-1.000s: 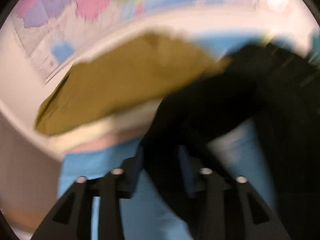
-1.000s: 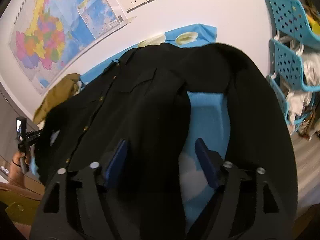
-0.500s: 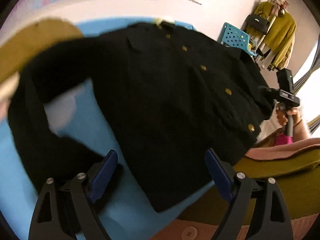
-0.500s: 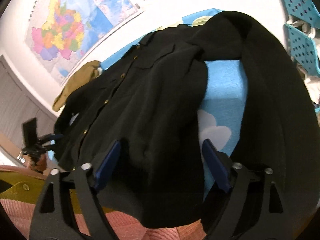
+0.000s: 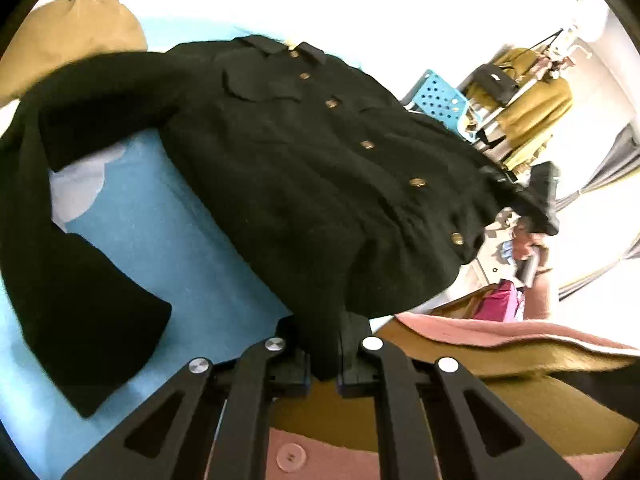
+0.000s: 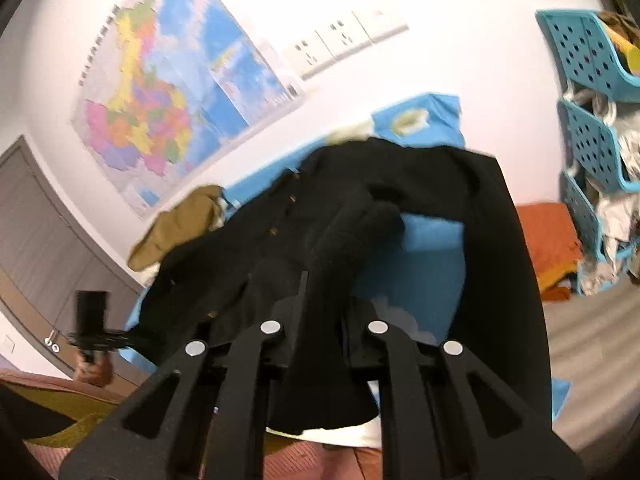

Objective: Fold large clothes

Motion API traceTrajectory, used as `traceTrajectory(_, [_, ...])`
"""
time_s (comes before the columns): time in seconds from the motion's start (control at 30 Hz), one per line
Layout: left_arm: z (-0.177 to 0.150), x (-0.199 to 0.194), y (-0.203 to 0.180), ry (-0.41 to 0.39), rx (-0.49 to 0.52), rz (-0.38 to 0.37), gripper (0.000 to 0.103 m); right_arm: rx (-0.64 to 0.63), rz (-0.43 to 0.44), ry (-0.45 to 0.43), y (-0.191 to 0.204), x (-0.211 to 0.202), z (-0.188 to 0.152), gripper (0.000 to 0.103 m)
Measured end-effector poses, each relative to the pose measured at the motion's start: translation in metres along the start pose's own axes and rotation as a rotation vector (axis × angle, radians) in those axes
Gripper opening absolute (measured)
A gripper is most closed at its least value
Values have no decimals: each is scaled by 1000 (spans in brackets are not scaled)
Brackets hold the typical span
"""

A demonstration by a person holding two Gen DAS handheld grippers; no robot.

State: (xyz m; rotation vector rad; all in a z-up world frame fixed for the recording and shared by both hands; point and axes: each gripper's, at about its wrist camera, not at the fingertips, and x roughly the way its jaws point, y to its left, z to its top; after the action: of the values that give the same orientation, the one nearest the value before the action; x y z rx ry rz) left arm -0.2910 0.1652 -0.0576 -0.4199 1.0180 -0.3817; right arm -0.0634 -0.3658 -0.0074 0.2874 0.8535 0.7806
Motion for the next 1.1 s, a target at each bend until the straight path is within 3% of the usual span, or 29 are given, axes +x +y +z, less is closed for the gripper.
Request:
traceTrajectory(0.07, [-3, 4, 2, 22, -3, 50, 6, -2, -49, 75, -5, 21, -12, 23])
traceTrajectory(0.1, [-3, 9, 6, 54, 0, 110, 8, -6, -82, 99, -9, 28, -19, 28])
traceTrajectory(0.13, [-5, 18, 9, 95, 6, 181, 10, 1, -121, 103, -15, 31, -22, 41])
traceTrajectory(0.2, [-6, 29, 16, 143, 22, 274, 33, 16, -159, 100, -23, 24, -26, 47])
traceTrajectory(0.27, [-4, 22, 14, 93, 53, 301, 46, 28, -126, 62, -26, 9, -24, 59])
traceTrajectory(0.37, [3, -6, 2, -44, 115, 291, 62, -10, -128, -52, -24, -27, -17, 67])
traceTrajectory(0.47, [13, -26, -9, -137, 158, 299, 66, -7, -210, -126, -38, -51, -11, 75])
traceTrajectory(0.57, [26, -31, -14, -183, 184, 324, 67, 28, -285, -67, -64, -40, -13, 75])
traceTrajectory(0.6, [29, -30, -16, -192, 193, 327, 68, 31, -303, -46, -69, -35, -14, 74])
traceTrajectory(0.63, [35, -23, -22, -196, 197, 331, 68, 39, -302, -11, -74, -23, -16, 65])
traceTrajectory(0.67, [40, -19, -23, -197, 202, 327, 68, 48, -286, 13, -81, -17, -15, 42])
traceTrajectory(0.7, [46, -15, -24, -193, 203, 323, 68, 68, -272, 24, -87, -13, -12, 28])
traceTrajectory(0.73, [52, -9, -23, -189, 205, 316, 68, 70, -277, 26, -90, -12, -9, 7])
traceTrajectory(0.87, [67, 9, -26, -175, 219, 290, 68, -30, -324, -12, -67, -33, 21, 2])
traceTrajectory(0.93, [75, 15, -27, -168, 233, 277, 68, -116, -354, -38, -37, -49, 48, 2])
traceTrajectory(1.1, [94, 26, -34, -172, 289, 218, 68, -300, -282, -42, 43, -50, 100, 3])
